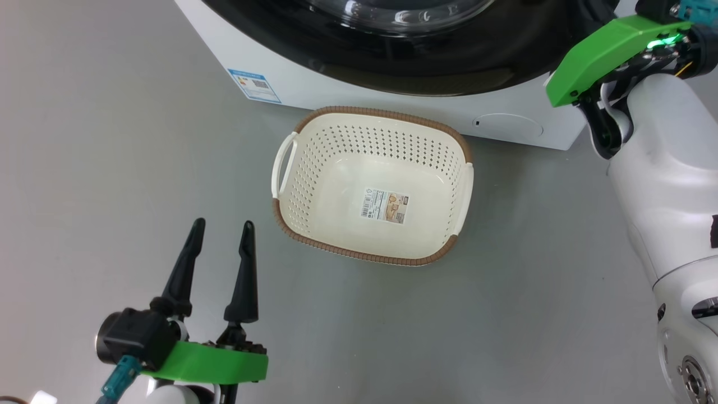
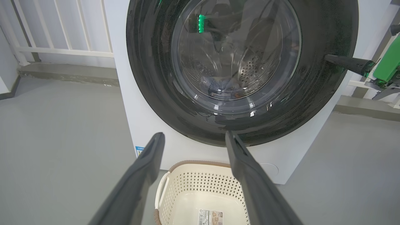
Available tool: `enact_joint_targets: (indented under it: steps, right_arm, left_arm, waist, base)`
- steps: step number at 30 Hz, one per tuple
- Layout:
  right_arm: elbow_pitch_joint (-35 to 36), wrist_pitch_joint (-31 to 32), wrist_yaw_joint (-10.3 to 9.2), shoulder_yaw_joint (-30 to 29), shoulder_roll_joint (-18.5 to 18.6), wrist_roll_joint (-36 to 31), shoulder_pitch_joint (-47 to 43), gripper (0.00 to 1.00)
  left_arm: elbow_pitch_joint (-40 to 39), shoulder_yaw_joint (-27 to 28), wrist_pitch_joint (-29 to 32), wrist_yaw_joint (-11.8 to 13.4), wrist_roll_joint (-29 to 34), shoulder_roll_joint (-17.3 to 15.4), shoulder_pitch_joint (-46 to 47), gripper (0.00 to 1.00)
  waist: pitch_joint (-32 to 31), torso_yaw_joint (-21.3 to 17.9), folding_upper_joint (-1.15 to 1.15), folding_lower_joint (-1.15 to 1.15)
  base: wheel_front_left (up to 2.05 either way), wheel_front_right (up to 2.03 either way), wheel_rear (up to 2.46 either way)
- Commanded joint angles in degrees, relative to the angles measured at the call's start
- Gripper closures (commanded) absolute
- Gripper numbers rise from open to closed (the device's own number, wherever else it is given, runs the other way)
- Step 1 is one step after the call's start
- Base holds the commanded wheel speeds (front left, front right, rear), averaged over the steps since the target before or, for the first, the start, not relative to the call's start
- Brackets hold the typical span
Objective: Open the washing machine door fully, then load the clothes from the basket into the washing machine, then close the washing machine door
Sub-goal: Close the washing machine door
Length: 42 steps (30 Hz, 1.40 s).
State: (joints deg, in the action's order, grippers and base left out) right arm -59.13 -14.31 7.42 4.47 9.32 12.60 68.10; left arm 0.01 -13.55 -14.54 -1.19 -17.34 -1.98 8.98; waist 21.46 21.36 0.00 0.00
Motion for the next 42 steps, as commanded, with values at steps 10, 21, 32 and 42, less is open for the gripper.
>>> enact_joint_targets:
  steps: [10,21,32,42]
  right_arm:
    - [2.9,-0.7,0.07,-0.5,-2.1,-2.1,0.1,1.0]
    - [12.0,-0.7,0.07,4.4,-3.3,0.5,-8.7,1.0]
    - [31.3,-0.7,0.07,6.7,-3.0,3.9,-31.5,1.0]
    - [38.6,-0.7,0.07,3.9,-4.2,1.5,-46.2,0.0]
  left_arm:
    - [-1.1,2.0,-0.5,0.6,-0.2,-0.9,1.5,0.0]
    - [-0.6,3.7,-0.5,0.0,1.4,-0.9,1.0,0.0]
    - [1.0,6.6,-0.5,-1.6,3.7,-0.9,-1.4,0.0]
    - [2.2,7.4,-0.5,-1.7,4.7,-1.1,-5.1,0.0]
  waist:
    - [-0.4,-0.5,0.0,0.0]
    - [-2.1,-3.4,0.0,0.0]
    - [-8.1,-9.7,0.0,0.0]
    - [-13.7,-13.7,0.0,0.0]
  base:
    - [0.0,0.0,0.0]
    - [0.0,0.0,0.0]
    - [0.0,0.0,0.0]
    - [0.0,0.0,0.0]
